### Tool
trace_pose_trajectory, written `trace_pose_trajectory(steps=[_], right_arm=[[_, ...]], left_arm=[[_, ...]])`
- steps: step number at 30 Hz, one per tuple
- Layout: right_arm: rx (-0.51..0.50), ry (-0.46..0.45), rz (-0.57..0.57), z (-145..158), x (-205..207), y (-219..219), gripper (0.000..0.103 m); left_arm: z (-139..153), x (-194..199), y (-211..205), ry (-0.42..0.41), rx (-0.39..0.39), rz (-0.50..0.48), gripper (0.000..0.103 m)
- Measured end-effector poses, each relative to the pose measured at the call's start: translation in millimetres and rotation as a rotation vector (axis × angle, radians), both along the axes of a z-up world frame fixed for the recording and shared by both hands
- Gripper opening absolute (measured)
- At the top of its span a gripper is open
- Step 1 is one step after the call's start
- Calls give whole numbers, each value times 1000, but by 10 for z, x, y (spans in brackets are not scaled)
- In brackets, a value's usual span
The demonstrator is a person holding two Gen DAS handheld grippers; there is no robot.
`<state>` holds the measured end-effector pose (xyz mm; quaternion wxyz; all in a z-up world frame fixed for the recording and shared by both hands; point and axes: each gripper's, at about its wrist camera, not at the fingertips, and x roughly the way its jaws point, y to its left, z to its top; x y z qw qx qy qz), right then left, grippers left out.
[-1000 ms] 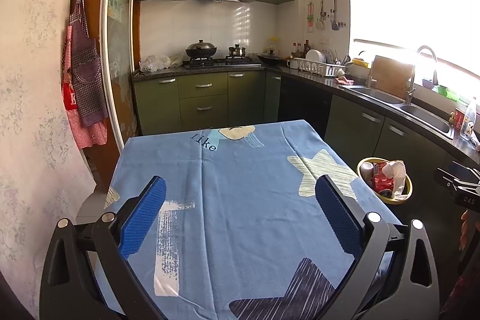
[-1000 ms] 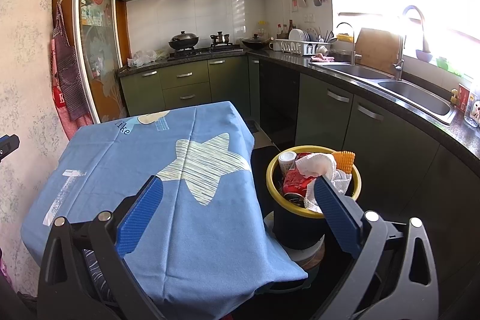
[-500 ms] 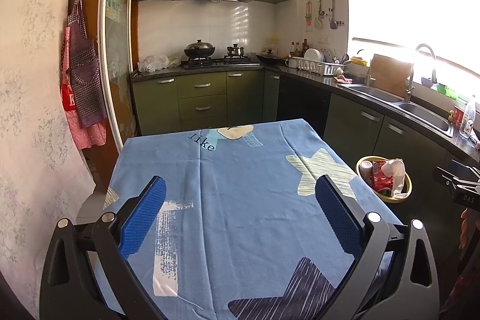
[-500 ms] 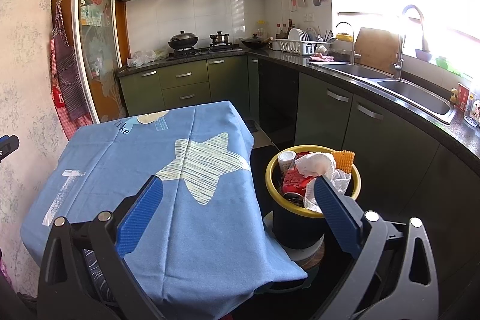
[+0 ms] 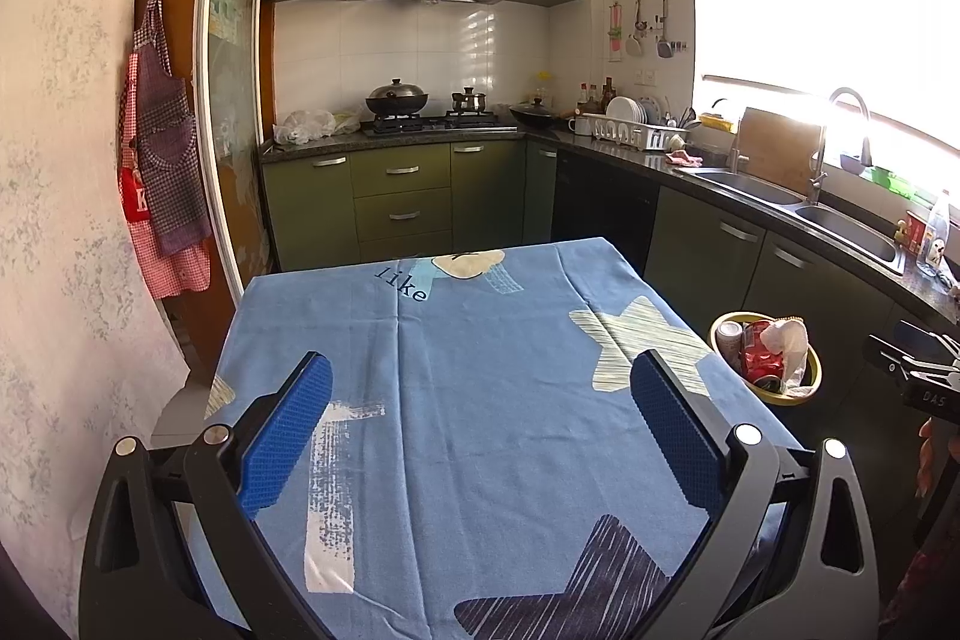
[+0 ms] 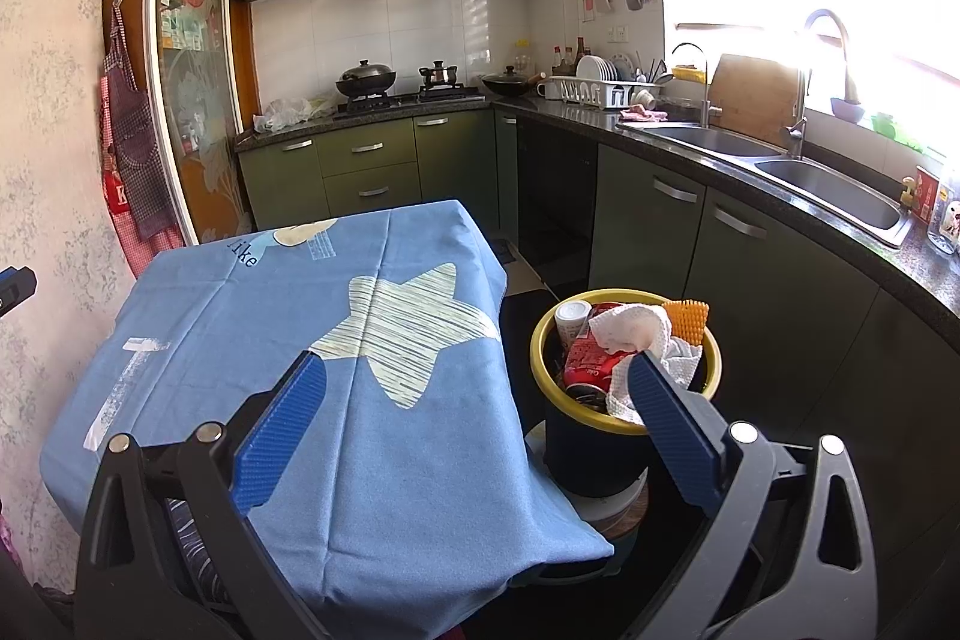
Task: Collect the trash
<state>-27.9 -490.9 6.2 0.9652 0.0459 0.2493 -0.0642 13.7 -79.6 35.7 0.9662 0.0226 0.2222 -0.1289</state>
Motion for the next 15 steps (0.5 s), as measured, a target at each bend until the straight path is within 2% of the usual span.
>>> trace_pose_trajectory(steps=[5, 9, 11, 15], right_arm=[[0, 0, -1, -1, 2, 2, 96], [0, 1, -1, 4, 2, 2, 96], [1, 2, -1, -2, 2, 1, 96], [5, 8, -4, -67, 22, -15, 96]], left_arm=[[4, 33, 4, 10, -11, -11, 98], [8, 37, 13, -22, -17, -18, 98], [8, 69, 43, -12, -38, -23, 98], [1, 147, 66, 13, -23, -5, 98]])
